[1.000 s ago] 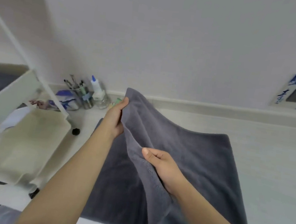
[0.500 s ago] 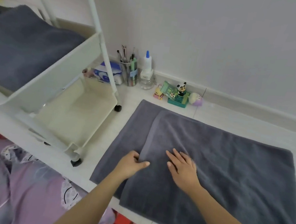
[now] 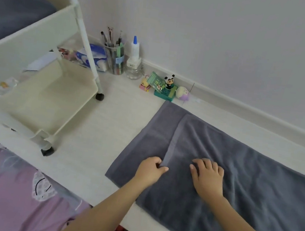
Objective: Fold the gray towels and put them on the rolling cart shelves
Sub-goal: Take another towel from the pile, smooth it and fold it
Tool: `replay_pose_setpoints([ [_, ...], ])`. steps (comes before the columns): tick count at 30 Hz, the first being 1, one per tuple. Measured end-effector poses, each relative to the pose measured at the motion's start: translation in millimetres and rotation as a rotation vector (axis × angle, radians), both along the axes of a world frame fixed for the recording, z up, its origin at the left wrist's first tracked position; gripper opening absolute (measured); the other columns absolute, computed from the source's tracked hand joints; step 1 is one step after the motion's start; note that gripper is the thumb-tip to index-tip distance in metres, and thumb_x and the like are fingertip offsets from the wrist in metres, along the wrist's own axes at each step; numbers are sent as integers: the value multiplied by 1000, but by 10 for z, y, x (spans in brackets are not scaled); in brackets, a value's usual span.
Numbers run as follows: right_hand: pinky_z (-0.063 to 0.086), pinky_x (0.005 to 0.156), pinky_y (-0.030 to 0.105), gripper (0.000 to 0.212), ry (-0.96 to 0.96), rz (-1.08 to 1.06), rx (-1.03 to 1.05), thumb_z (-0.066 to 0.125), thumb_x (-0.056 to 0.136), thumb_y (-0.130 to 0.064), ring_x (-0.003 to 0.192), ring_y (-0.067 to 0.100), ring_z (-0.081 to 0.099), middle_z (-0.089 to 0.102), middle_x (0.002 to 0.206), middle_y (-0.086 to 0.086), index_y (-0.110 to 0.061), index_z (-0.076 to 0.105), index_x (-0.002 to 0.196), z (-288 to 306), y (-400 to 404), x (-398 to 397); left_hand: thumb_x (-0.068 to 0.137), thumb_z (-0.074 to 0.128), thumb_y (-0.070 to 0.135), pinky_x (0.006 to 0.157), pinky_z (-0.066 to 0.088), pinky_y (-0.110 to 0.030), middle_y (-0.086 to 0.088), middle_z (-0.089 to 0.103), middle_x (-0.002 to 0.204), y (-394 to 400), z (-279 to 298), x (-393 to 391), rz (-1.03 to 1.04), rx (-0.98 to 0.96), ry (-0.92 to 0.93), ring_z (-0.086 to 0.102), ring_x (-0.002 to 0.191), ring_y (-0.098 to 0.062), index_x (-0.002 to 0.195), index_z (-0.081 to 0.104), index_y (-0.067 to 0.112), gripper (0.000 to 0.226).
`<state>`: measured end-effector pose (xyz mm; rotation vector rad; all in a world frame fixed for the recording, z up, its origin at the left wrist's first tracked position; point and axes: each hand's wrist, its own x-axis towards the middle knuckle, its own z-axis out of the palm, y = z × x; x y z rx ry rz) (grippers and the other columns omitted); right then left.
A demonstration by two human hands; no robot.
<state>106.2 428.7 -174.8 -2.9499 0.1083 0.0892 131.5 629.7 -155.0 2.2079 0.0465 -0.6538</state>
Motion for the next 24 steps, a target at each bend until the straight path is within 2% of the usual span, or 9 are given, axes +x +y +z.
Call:
replay_pose_setpoints([
  [1,43,85,44,51,-27,45,38,26,91,-44,100,33,59,62,114,4,-19,64,114,34,-15,97,92,57,32,54,32,-21,6,45,68,-36,17,-45,19,2,-25,43,62,-9,71,40,17,30],
  [3,48,85,42,42,-7,226,163,31,97,-34,111,31,55,51,133,3,-24,52,131,121,0,363,96,51,31,58,39,-24,5,54,75,-84,68,-142,51,-24,-75,52,69,-12,83,46,16,21],
  [6,48,93,37,41,204,515,232,30,102,-31,131,16,39,25,153,-8,-36,34,143,185,62,801,97,48,31,68,46,-30,2,60,80,-164,136,-279,116,-58,-147,57,74,-13,91,48,14,18],
  [8,43,99,32,39,347,640,154,28,102,-34,132,12,37,24,152,-10,-36,38,140,220,121,1116,93,55,35,65,43,-23,5,56,77,-199,163,-335,231,-82,-109,53,69,-7,88,49,16,21],
  [12,40,98,38,33,500,790,-87,38,100,-33,125,19,42,34,139,-3,-27,44,131,226,56,1689,75,74,39,67,47,-18,12,64,86,-168,127,-397,356,-93,209,60,79,-2,91,62,19,28],
  [15,41,90,35,33,465,828,-284,47,95,-39,117,23,45,37,129,3,-23,46,124,270,-64,1929,83,66,38,73,45,-19,16,60,94,-128,165,-449,363,-49,249,55,86,0,98,60,25,21],
  [18,33,92,32,38,323,898,-473,49,92,-48,118,23,37,38,130,2,-22,56,118,413,-274,2025,90,59,36,81,44,-20,13,60,108,-186,346,-483,409,-158,208,55,99,-2,109,57,24,23],
  [21,22,102,32,36,283,882,-323,58,83,-54,124,20,34,47,127,-8,-24,68,101,738,-508,2064,87,64,34,89,48,-27,7,67,114,-234,626,-547,433,-474,331,62,107,-12,113,62,22,29],
  [24,41,89,36,45,395,763,113,68,73,-56,96,16,54,64,94,-2,-11,69,78,1279,-569,2244,75,71,32,90,50,-34,-7,70,113,-75,890,-544,445,-772,393,65,107,-23,108,70,13,38],
])
